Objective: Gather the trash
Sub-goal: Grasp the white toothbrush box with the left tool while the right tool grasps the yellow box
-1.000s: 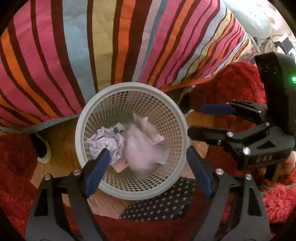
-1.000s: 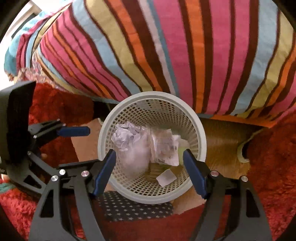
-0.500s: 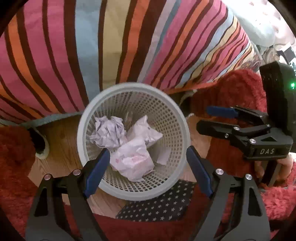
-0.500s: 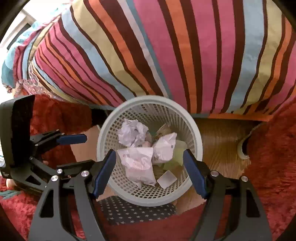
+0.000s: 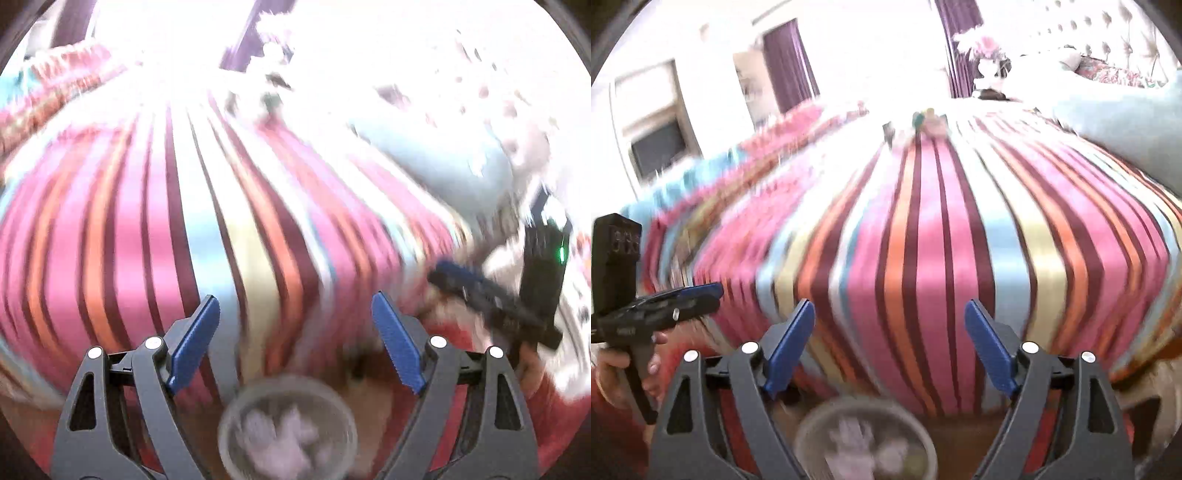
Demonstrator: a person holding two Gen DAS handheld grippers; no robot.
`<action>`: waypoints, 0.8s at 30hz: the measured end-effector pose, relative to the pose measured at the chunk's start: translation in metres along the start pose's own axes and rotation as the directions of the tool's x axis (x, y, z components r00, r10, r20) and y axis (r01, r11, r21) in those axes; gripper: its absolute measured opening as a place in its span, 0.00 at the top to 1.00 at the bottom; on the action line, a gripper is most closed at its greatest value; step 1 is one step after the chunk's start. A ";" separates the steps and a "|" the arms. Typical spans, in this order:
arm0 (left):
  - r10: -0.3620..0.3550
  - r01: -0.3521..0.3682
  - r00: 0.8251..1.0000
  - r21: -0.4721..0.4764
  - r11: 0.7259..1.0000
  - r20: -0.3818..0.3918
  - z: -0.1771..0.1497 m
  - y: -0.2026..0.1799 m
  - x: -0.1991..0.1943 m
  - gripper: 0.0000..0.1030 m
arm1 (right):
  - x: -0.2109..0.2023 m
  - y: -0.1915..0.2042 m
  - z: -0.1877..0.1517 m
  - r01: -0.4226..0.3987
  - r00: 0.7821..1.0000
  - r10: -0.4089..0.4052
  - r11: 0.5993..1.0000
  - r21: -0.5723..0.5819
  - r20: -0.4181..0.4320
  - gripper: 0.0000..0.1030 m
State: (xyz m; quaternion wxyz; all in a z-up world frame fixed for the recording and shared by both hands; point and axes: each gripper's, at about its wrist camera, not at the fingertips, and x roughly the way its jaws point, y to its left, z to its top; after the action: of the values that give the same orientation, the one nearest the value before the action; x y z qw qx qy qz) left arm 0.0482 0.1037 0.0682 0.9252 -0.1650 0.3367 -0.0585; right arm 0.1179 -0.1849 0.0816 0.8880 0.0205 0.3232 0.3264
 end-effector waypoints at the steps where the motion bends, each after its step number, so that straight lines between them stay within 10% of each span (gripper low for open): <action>1: 0.024 -0.025 0.999 0.004 1.000 0.031 0.020 0.002 0.005 0.20 | 0.010 -0.004 0.019 0.024 0.999 -0.024 1.000 -0.004 0.029 0.23; 5: 0.192 -0.191 0.976 -0.023 0.981 0.100 0.122 0.028 0.068 0.20 | 0.067 -0.023 0.087 0.030 0.998 -0.032 0.999 0.035 0.054 0.23; 11: 0.241 -0.233 0.968 -0.100 0.967 0.074 0.222 0.066 0.178 0.20 | 0.156 -0.044 0.171 -0.030 0.999 0.028 0.990 0.137 0.015 0.23; 24: 0.271 -0.262 0.963 -0.195 0.945 0.018 0.305 0.099 0.303 0.20 | 0.295 -0.091 0.256 -0.071 0.977 0.169 0.836 0.544 -0.132 0.24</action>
State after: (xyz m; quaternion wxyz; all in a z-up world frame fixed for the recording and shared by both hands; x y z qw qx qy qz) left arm 0.4753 0.2114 0.0703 0.9118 -0.2071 0.3393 0.1032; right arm 0.4909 -0.0368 0.0958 0.7927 0.2595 0.4759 0.2788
